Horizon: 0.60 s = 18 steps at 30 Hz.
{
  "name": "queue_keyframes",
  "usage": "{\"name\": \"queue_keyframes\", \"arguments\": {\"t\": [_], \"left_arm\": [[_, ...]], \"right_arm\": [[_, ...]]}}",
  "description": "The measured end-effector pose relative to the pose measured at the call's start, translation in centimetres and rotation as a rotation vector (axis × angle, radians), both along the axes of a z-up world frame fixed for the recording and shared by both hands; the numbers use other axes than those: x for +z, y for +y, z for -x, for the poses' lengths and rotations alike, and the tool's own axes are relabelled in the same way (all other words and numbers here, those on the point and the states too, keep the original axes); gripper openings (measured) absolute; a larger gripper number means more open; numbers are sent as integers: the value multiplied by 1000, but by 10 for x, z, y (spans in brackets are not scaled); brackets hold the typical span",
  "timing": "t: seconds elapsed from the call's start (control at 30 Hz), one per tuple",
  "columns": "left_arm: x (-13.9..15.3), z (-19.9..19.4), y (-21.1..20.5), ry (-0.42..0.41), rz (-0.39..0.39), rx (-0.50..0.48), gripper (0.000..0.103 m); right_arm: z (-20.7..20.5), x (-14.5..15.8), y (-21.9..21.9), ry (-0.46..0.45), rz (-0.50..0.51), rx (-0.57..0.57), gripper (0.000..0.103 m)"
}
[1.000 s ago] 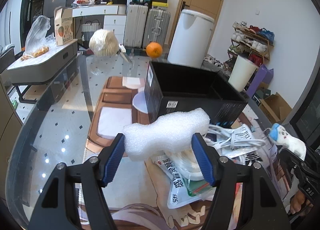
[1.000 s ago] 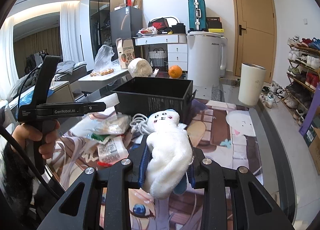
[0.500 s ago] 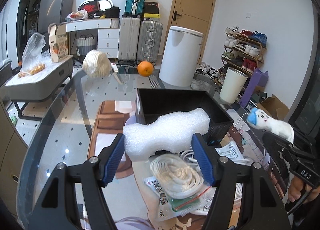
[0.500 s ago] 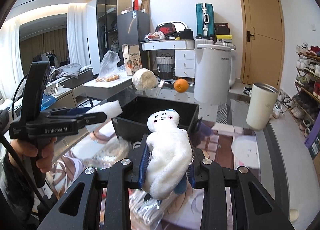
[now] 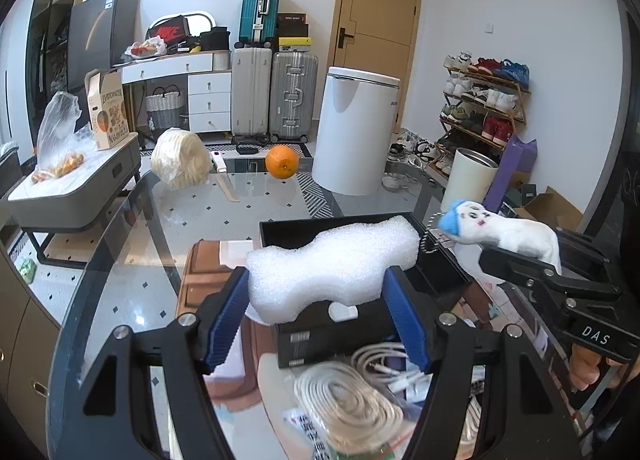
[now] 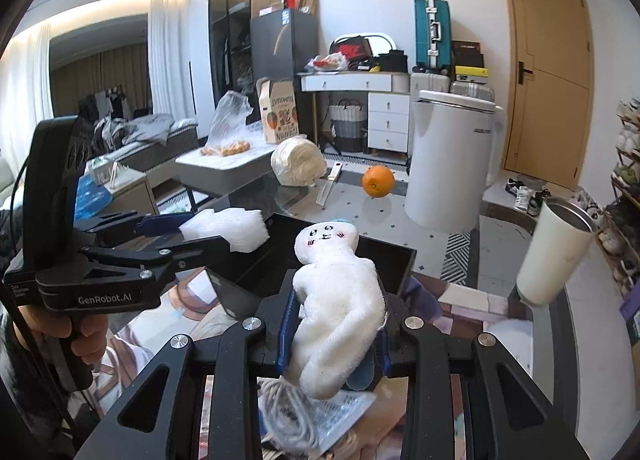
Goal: Organize soft objects
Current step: 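Carry the doll and foam into the black box and open both grippers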
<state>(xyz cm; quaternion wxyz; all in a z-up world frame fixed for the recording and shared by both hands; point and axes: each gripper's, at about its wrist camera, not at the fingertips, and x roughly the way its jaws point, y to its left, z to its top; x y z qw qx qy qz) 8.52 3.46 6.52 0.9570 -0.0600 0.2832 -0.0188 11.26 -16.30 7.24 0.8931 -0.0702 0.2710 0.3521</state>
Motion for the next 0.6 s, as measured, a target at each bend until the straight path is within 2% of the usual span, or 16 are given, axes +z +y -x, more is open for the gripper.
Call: {"name": "queue_keyframes", "arguments": {"t": [0.23, 0.53, 0.6], "left_arm": [[-8, -25, -1, 32, -30, -16, 68], [-21, -44, 2, 59, -25, -14, 68], [-21, -44, 4, 56, -17, -12, 68]], "right_arm": [[-33, -13, 23, 36, 70, 31, 32], [-65, -35, 47, 89, 117, 59, 32], [-70, -39, 53, 91, 135, 60, 40]]}}
